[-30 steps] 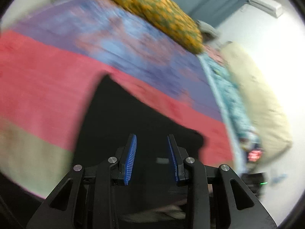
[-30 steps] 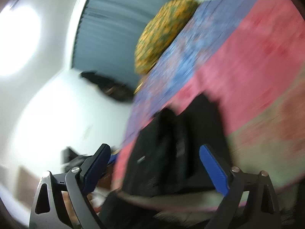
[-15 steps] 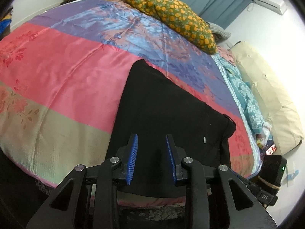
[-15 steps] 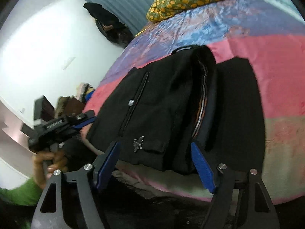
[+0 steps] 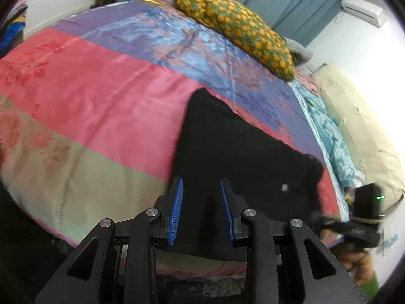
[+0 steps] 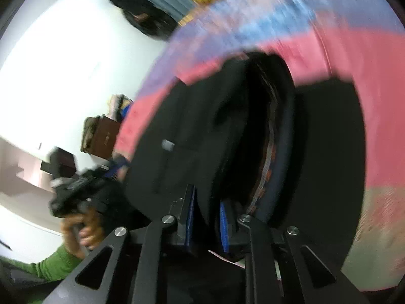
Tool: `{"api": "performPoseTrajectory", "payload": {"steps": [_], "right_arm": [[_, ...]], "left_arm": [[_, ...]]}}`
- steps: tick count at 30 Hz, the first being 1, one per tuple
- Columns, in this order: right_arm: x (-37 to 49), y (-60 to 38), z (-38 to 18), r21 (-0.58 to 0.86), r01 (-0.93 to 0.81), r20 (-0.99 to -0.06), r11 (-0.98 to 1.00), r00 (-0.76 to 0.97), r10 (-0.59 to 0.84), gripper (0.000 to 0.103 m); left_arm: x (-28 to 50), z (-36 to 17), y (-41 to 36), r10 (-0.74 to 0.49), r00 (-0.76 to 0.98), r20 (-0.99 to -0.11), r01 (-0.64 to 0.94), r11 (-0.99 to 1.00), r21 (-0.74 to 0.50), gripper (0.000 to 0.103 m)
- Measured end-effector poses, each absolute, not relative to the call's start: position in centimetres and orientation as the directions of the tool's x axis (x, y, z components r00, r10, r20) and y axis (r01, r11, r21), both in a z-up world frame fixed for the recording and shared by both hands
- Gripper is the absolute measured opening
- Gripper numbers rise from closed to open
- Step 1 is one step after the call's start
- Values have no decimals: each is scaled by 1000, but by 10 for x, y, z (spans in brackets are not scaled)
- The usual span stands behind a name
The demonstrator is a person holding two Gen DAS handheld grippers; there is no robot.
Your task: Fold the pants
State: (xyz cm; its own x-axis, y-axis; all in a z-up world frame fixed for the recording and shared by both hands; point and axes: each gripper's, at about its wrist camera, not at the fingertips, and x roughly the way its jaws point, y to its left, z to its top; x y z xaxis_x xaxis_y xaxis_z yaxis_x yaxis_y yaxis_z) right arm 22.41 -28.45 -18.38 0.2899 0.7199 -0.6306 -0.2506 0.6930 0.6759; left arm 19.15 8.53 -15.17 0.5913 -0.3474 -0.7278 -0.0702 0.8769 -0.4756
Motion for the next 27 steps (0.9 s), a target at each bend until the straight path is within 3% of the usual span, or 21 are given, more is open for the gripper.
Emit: {"api": "performPoseTrajectory", "payload": {"steps": [5,8,16,19,22,25,27], "right_arm": [[223,-294,-111,627,-341,-574,701,405,711,16],[227,-300,-98,581,-353,-603,733,419,679,16],[210,-349,-159,586,-195,-683,787,404,608,16],[203,-362,-205,528,-77,-769,846,379,514,15],[204,-373,-217,559,-2,-761,829,394,515,15],[204,-364,-202,441,-50,-816,896,393,424,27],[202,-363,-187,370,-66,-834,927,416,362,30]], "left_arm": [[189,-156,103,-334,600,-727,-126,857,-499,29],[186,-154,106,-339,609,-717,-124,853,-508,29],[182,-148,84,-351,606,-714,-45,881,-471,32],[185,-149,68,-367,584,-724,1,892,-452,32],[186,-147,46,-374,566,-735,74,911,-406,35],[184,-145,28,-356,563,-746,139,930,-339,39],[183,-146,20,-342,560,-755,164,939,-304,40]]}}
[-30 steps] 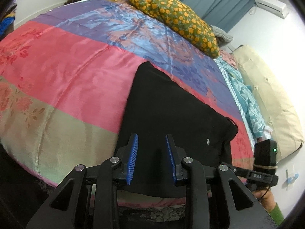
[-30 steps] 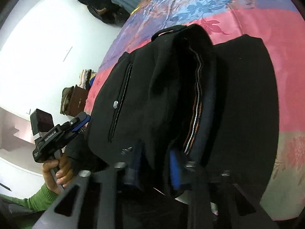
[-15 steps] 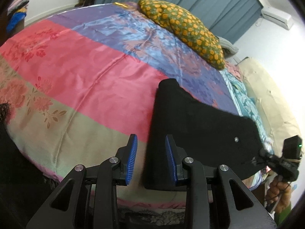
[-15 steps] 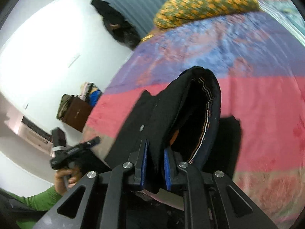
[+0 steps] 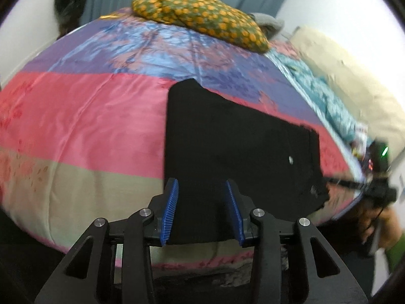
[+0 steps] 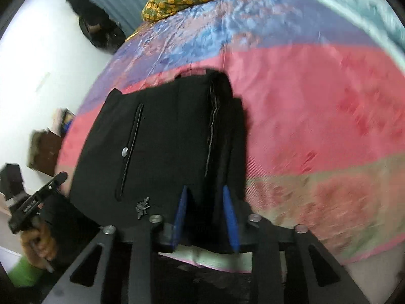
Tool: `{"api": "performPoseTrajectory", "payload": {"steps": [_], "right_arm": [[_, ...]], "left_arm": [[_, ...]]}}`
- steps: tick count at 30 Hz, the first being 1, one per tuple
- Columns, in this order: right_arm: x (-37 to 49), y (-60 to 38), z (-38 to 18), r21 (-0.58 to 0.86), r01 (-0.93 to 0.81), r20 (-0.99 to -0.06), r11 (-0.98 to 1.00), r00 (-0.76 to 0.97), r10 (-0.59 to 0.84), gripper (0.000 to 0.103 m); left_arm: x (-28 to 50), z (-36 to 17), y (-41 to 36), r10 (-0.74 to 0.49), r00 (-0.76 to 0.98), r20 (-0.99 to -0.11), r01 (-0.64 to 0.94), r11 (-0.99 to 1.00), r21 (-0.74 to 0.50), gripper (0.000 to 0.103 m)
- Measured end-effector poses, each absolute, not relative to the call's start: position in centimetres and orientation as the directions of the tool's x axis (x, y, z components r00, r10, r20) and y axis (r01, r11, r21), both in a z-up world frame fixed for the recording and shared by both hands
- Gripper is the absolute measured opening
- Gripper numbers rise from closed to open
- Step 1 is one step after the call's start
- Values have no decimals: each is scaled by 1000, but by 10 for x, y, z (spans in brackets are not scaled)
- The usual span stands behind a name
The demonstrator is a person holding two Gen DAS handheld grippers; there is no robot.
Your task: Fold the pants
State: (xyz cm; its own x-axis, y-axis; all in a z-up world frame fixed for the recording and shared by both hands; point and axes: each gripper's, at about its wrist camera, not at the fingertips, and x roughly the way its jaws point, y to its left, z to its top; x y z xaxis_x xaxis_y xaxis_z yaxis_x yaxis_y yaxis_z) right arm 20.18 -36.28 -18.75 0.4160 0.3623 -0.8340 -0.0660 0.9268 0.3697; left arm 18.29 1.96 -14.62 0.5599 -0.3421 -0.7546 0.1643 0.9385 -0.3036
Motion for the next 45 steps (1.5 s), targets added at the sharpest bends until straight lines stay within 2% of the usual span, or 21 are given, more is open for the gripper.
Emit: {"api": "performPoseTrajectory", "payload": {"steps": [1,3,7,9,12,14,16,19,24,26,30,34,43,45], "right_arm": [[202,-362,-171,312,-71,-832,948,461,308,30],[208,-359,-147,283,-91,-804,955,520,288,30],[238,-335,-113,302,-189,-727,934,588,354,30],[252,-324,-121,309,-219,-724,926,577,378,30],[283,-319,-176,185,-152,-846,971,478,236,27],[287,-326,-201,174,-106,-887,979,415,203,27],[277,-332,-194,198,-82,-861,977,462,213,27],[245,-329,-163,142,-89,-837,986,521,168,28],[174,-304,-126,185,-194,-780,963,568,264,28],[155,-291,-136,205,-229,-788,952,539,299,28],[149,-293,-186,175,-131,-871,976,442,215,26],[144,-304,-185,230,-77,-855,970,460,240,21],[143,-309,-186,266,-34,-842,963,478,249,21],[140,-307,-187,275,-24,-844,961,472,253,25]], "left_arm": [[182,-148,17,-337,558,-759,171,941,-292,40],[182,-152,10,-328,548,-770,182,945,-273,40],[179,-154,0,-300,549,-780,203,953,-224,47],[177,-154,-3,-283,550,-786,214,957,-195,49],[171,-154,-3,-272,547,-791,217,959,-180,50],[168,-152,-3,-270,551,-789,220,960,-174,55],[165,-149,0,-261,556,-789,211,963,-169,59],[165,-149,7,-260,555,-790,179,965,-192,59],[170,-151,2,-215,559,-801,157,976,-153,59],[171,-154,-3,-198,552,-810,159,979,-131,60],[170,-160,-8,-187,532,-826,166,979,-115,66],[167,-156,-3,-162,541,-825,155,984,-92,73],[166,-153,-1,-121,548,-828,131,990,-58,74],[166,-153,-2,-116,550,-827,134,990,-50,74]]}}
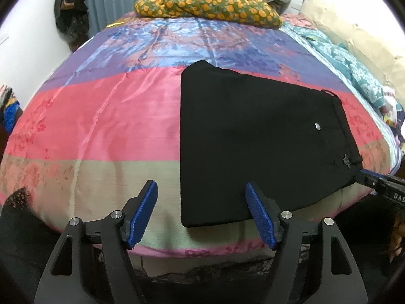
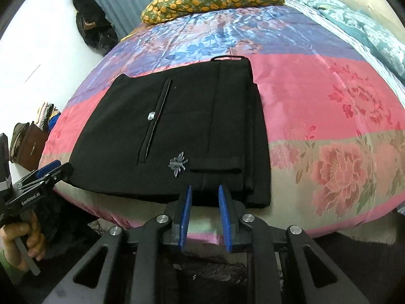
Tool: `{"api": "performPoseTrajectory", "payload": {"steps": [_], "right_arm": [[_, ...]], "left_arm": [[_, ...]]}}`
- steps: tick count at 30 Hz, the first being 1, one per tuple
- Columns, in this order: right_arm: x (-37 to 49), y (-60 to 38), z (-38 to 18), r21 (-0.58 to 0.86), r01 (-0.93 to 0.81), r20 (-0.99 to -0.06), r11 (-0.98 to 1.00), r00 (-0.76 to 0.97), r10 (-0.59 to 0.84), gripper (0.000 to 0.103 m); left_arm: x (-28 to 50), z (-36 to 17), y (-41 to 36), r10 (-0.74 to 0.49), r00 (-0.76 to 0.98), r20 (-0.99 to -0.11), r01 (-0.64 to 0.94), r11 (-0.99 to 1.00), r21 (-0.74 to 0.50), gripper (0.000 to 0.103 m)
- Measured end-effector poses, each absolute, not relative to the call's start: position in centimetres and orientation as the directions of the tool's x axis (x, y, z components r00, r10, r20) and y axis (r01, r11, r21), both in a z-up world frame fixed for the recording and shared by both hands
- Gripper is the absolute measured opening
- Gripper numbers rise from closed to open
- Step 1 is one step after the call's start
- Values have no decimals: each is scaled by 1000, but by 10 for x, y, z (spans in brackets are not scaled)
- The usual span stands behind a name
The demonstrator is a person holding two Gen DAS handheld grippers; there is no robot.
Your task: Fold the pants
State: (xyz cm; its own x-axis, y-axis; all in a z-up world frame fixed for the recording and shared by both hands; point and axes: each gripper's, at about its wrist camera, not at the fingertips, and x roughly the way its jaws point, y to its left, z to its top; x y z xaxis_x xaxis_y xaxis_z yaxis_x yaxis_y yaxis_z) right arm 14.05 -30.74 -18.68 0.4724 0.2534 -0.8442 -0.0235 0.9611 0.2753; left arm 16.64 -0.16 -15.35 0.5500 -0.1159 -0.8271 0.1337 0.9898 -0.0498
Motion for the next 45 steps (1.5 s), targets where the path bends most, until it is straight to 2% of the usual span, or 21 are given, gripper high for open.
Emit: {"api": "performPoseTrajectory", "payload": {"steps": [3,7,9,11,13,16,19,21,24,27,28,29,30,31,32,33,35,37,45], "right_arm": [[137,-308,-191,266,1,-857,964,458,236,34],[133,-312,-188,280,15,-847,960,474,240,37],[131,-313,-182,291,12,-835,957,491,248,45],[129,-314,-178,304,10,-821,953,509,256,60],[128,-321,-173,348,12,-796,937,532,289,67],[138,-353,-170,454,49,-748,890,564,351,71],[165,-395,-183,521,114,-742,846,551,382,75],[188,-410,-199,577,116,-739,808,495,457,75],[212,-407,-219,649,77,-715,757,403,571,75],[229,-388,-236,637,34,-740,770,306,599,77],[233,-383,-238,628,23,-747,778,298,594,79],[236,-379,-238,626,17,-745,779,307,592,78],[239,-376,-236,630,7,-740,777,309,597,74],[240,-373,-235,639,-4,-732,769,303,610,52],[241,-370,-234,633,-10,-738,774,294,607,46],[241,-367,-230,614,-23,-750,789,293,592,42],[239,-357,-211,573,-77,-764,816,311,565,34],[239,-350,-190,568,-114,-749,815,339,569,30],[304,-318,-112,561,-263,-655,785,439,615,28]], "left_arm": [[167,-154,-2,-109,550,-828,132,990,-43,74],[167,-153,-1,-105,550,-829,132,991,-38,75],[167,-153,-1,-101,551,-829,132,991,-33,76],[168,-152,0,-100,549,-830,133,991,-32,77],[172,-149,7,-106,550,-828,126,991,-43,80],[191,-148,39,-184,532,-827,95,983,-157,96],[224,-171,71,-353,424,-834,52,929,-367,96],[242,-186,79,-438,360,-824,42,890,-454,95],[256,-198,71,-518,306,-799,70,849,-524,95],[262,-202,49,-568,261,-780,149,823,-549,95],[264,-205,40,-586,236,-775,169,810,-561,93],[265,-207,34,-596,220,-772,180,803,-569,71],[265,-209,27,-597,205,-776,186,802,-568,59],[265,-208,23,-567,220,-794,181,823,-538,49],[264,-205,22,-561,231,-795,182,828,-531,34],[262,-200,22,-559,249,-791,182,829,-529,25],[258,-185,19,-538,279,-796,197,843,-500,22],[257,-164,15,-515,324,-794,233,856,-461,21],[322,-98,39,-528,483,-699,243,847,-472,21]]}}
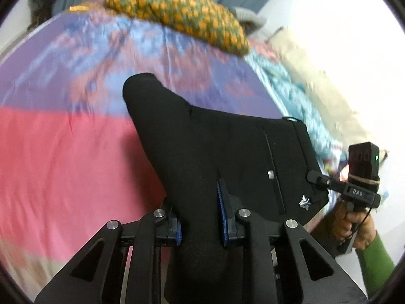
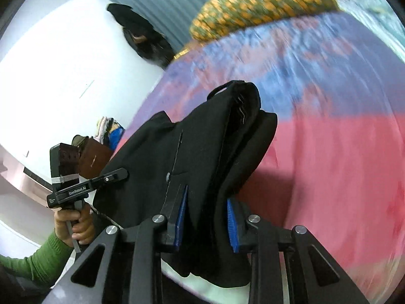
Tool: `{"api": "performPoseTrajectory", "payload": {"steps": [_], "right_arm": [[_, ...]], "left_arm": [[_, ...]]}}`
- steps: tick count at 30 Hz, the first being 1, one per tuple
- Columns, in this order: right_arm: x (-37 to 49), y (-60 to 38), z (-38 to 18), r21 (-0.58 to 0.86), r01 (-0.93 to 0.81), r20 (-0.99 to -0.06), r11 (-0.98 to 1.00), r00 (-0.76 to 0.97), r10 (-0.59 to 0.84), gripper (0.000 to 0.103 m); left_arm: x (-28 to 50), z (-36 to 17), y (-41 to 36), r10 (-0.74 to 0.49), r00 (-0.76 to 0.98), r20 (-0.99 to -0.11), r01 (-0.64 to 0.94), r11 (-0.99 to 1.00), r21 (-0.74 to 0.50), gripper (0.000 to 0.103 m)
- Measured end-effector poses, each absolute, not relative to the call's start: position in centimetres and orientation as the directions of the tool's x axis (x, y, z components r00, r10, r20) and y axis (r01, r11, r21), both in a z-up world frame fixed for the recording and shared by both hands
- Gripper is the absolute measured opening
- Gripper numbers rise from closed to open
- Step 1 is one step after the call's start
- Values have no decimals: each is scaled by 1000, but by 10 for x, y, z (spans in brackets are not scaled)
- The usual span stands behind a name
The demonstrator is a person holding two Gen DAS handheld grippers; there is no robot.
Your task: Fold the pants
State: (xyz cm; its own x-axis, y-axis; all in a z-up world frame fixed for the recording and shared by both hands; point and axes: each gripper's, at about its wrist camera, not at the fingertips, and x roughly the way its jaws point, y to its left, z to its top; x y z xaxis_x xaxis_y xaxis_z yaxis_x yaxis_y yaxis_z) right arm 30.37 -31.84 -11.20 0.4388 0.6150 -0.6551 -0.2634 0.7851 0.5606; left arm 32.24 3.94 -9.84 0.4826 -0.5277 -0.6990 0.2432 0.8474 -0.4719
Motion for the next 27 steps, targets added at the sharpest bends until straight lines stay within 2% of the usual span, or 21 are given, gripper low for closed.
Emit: {"api": "performPoseTrajectory", "payload": {"steps": [5,7,8,11,13,15,16,18,19,20,22,27], "right_arm": [[381,-309,-104,541,-277,-628,794,496,600,28],[411,-307,-121,535,-236,-648,811,501,573,32],[422,-308,-136,534,-194,-676,823,486,554,37],[442,-321,-188,441,-28,-818,897,400,414,41],[428,-343,-201,423,56,-836,905,411,365,41],[400,-362,-196,408,89,-829,909,454,327,42],[384,-365,-189,364,81,-834,928,472,286,46],[349,-361,-174,278,71,-838,958,506,206,68],[336,-355,-169,258,64,-836,964,514,190,90],[320,-348,-164,246,51,-832,968,523,184,103],[290,-324,-155,210,21,-835,978,524,168,103],[206,-260,-147,62,44,-830,997,557,28,103]], "left_arm": [[381,-89,44,-457,563,-688,245,888,-390,24],[404,-114,44,-361,560,-746,192,932,-307,38],[413,-135,44,-292,543,-787,151,956,-251,49],[412,-180,56,-95,492,-865,59,995,-75,51],[384,-184,72,-62,527,-848,41,998,-48,61],[351,-177,81,7,574,-819,19,1000,21,90],[331,-172,82,36,604,-796,18,998,59,96],[302,-162,77,59,646,-761,36,994,108,99],[286,-160,70,91,649,-755,36,988,150,100],[275,-161,62,125,645,-754,29,982,187,101],[257,-160,52,146,622,-769,15,980,198,101],[207,-154,41,76,522,-849,-42,997,64,100]]}}
